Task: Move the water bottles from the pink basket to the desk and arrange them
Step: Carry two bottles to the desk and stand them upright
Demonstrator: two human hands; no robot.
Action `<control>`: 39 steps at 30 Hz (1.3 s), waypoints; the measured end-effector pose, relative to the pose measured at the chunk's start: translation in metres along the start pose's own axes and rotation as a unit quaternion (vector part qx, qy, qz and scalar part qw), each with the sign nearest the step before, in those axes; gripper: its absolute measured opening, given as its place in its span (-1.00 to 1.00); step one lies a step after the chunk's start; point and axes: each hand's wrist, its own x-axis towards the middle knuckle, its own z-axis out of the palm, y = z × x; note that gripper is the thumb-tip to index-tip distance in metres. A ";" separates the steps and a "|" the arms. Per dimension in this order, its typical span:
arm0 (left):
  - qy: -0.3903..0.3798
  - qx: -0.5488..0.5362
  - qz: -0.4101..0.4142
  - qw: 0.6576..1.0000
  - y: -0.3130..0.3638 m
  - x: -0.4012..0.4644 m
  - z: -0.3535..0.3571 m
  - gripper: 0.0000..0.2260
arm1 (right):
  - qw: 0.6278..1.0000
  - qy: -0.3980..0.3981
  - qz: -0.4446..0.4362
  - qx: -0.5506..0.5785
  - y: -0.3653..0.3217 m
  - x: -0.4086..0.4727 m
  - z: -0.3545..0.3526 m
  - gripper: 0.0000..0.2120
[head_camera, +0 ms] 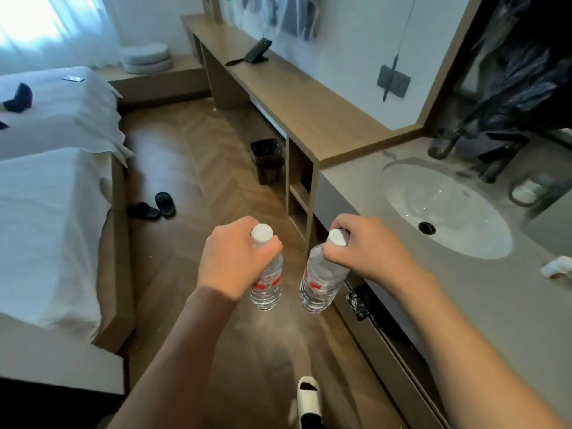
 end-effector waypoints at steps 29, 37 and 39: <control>0.047 -0.021 0.041 0.998 -0.114 0.451 -0.023 -0.79 | 0.999 0.048 -0.001 0.007 -0.119 0.430 0.017 -0.81; 0.044 -0.014 0.031 0.998 -0.177 0.569 -0.022 -0.78 | 0.997 0.072 -0.015 0.029 -0.161 0.560 0.045 -0.77; 0.049 -0.007 0.022 0.999 -0.193 0.602 -0.018 -0.79 | 0.996 0.080 -0.018 0.023 -0.168 0.598 0.054 -0.75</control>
